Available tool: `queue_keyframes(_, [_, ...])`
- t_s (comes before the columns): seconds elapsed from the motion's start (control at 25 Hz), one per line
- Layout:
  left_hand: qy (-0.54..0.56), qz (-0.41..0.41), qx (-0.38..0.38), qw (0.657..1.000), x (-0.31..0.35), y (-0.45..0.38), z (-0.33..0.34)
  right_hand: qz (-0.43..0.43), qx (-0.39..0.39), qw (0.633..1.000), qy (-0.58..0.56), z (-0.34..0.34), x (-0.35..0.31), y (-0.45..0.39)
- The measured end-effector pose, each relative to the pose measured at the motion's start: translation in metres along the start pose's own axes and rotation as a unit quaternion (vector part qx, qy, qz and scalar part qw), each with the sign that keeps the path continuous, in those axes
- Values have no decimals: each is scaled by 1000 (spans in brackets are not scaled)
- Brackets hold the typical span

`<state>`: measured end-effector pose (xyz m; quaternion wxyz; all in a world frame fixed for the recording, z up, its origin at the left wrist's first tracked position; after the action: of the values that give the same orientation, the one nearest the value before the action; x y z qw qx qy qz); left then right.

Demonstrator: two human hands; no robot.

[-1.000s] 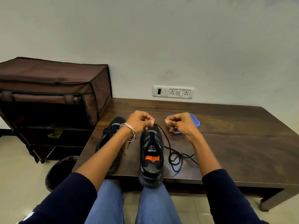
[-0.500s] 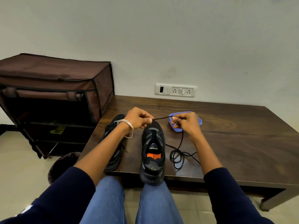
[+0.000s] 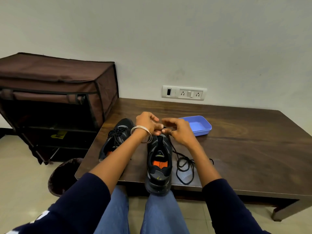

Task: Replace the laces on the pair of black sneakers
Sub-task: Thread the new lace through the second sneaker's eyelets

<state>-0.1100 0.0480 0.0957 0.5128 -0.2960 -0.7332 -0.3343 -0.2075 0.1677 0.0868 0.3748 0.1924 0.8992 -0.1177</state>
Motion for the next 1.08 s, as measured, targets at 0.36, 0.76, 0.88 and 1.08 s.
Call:
queue_keyframes(0.36, [-86, -68, 15, 994, -60, -33, 1, 116, 84, 987, -69, 33, 49, -22])
queue_keyframes(0.76, [-123, -69, 1, 990, -81, -14, 20, 216, -16, 968, 125, 66, 46, -52])
queue_keyframes(0.88, [-90, -55, 1, 994, -87, -11, 20, 233, -10, 965, 121, 74, 45, -47])
queue_keyframes(1.08, [-61, -58, -20, 996, -92, -15, 13, 258, -19, 960, 109, 78, 45, -42])
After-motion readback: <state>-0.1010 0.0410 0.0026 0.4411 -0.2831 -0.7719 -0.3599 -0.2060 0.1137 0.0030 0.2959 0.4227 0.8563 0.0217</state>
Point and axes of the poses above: each hand's wrist, its own y-axis away from the middle knuckle, its own z-axis out of the palm, x = y × z, the point moved 2 cm from there along -y, towards the middle knuckle, and after that the axes turned 11 degrees about -x, right-handed, at the moved point
